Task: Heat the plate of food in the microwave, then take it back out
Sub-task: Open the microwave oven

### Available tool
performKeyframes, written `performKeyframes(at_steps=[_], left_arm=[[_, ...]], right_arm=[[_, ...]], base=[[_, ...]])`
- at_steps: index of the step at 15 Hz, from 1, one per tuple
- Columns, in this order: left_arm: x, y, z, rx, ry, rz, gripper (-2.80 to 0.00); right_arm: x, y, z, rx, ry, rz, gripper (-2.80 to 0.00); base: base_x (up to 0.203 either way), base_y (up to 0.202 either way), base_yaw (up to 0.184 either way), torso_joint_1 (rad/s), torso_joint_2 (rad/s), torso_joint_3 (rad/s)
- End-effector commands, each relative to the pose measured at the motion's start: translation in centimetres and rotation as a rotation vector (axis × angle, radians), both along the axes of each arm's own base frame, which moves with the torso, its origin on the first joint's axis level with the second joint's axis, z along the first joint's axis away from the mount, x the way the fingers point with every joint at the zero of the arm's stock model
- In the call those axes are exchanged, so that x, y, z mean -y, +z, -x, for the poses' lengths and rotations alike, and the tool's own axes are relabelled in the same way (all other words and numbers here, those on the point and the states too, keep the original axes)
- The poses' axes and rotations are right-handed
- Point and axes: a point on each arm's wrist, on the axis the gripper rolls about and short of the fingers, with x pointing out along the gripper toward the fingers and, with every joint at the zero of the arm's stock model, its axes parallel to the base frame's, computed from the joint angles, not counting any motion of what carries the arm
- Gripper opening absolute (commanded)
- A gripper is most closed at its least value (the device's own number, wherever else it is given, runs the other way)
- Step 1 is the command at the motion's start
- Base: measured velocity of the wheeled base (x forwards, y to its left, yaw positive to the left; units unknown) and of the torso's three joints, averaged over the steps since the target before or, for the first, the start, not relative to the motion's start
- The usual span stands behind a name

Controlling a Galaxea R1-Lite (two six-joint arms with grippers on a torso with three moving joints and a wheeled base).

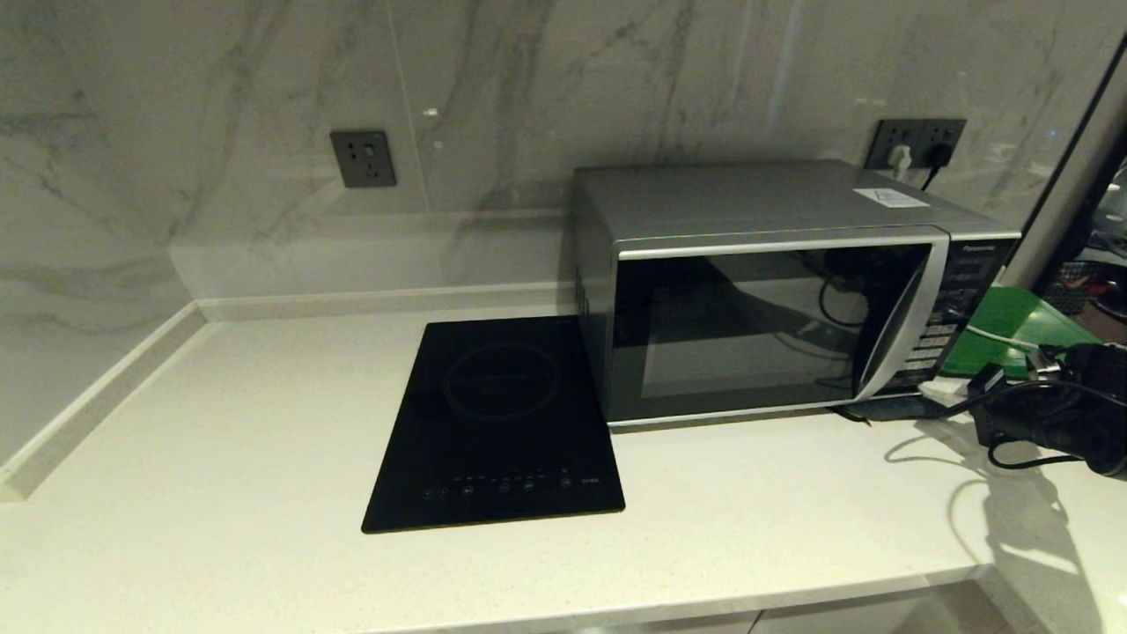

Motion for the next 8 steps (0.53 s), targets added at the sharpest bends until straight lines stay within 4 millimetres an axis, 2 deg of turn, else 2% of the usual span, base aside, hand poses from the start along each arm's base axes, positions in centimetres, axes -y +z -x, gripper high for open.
performKeyframes(at_steps=[1,8], left_arm=[[0.0,0.0,0.0,0.000,0.001,0.000,-2.80],[0.0,0.0,0.0,0.000,0.001,0.000,-2.80]], right_arm=[[-0.2,0.4,-0.3,0.021,0.022,0.000,-2.80],[-1.7,1.0,0.4,0.010,0.048,-0.005,-2.80]], base=[[0.000,0.000,0.000,0.000,0.00,0.000],[0.000,0.000,0.000,0.000,0.00,0.000]])
